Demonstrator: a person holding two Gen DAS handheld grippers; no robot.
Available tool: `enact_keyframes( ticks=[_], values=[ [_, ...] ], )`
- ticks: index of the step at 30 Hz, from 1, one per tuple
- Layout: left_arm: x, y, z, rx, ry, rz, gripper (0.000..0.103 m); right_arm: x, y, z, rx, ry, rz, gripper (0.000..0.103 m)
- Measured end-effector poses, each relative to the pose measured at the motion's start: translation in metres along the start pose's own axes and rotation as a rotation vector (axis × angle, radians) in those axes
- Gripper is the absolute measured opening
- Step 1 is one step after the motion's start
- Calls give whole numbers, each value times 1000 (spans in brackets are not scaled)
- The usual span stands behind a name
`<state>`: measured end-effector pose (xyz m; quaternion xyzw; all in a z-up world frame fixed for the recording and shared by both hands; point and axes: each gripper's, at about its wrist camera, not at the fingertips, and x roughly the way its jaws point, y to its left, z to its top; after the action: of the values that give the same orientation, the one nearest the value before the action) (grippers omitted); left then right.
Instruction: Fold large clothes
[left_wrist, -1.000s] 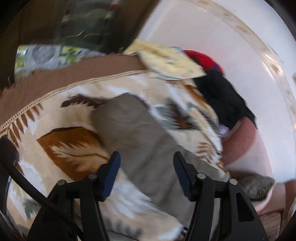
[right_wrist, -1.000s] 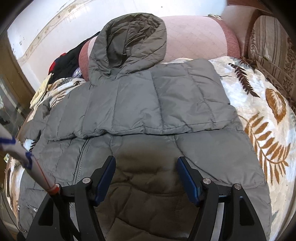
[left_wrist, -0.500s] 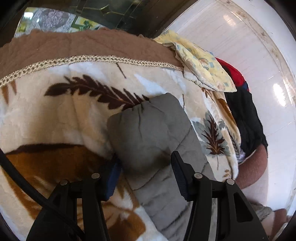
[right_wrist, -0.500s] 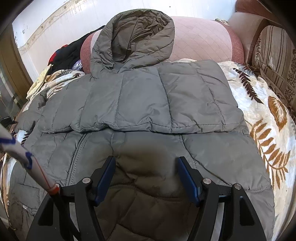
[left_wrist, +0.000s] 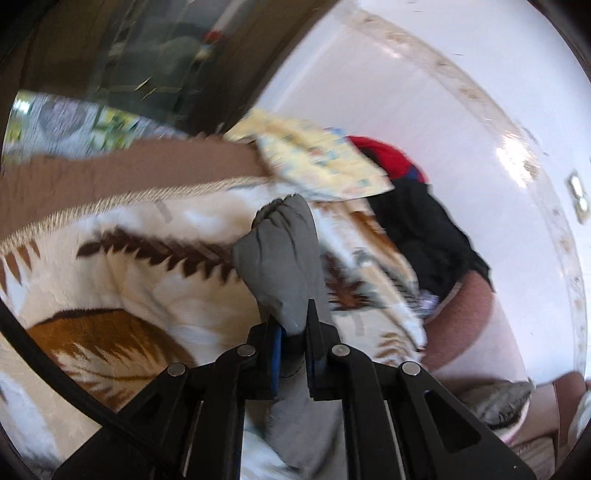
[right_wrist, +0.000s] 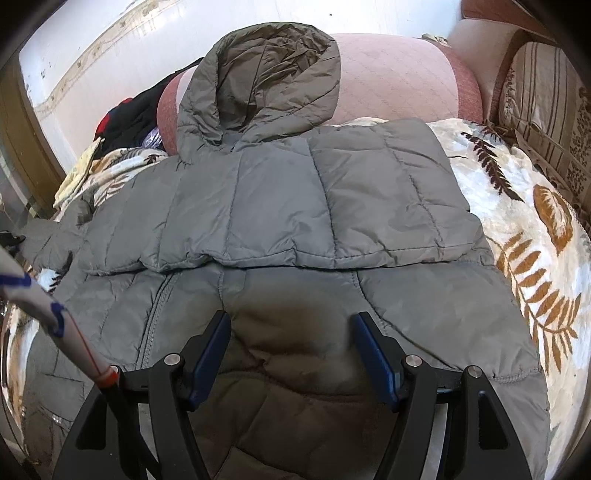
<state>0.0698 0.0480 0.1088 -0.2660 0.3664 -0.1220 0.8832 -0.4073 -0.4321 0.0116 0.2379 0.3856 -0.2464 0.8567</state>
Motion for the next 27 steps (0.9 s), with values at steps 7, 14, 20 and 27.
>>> enact_keyframes(
  ticks=[7, 14, 20, 27],
  values=[
    [-73, -91, -1, 109, -29, -123, 9, 7, 7, -3, -48, 56, -7, 80],
    [-139, -189, -33, 249, -33, -250, 9, -11, -7, 6, 39, -7, 34, 80],
    [-175, -273, -92, 387, 12, -350, 9, -34, -22, 10, 102, -84, 50, 80],
    [-174, -344, -191, 477, 146, -458, 9, -49, -50, 13, 208, -125, 52, 80]
  ],
)
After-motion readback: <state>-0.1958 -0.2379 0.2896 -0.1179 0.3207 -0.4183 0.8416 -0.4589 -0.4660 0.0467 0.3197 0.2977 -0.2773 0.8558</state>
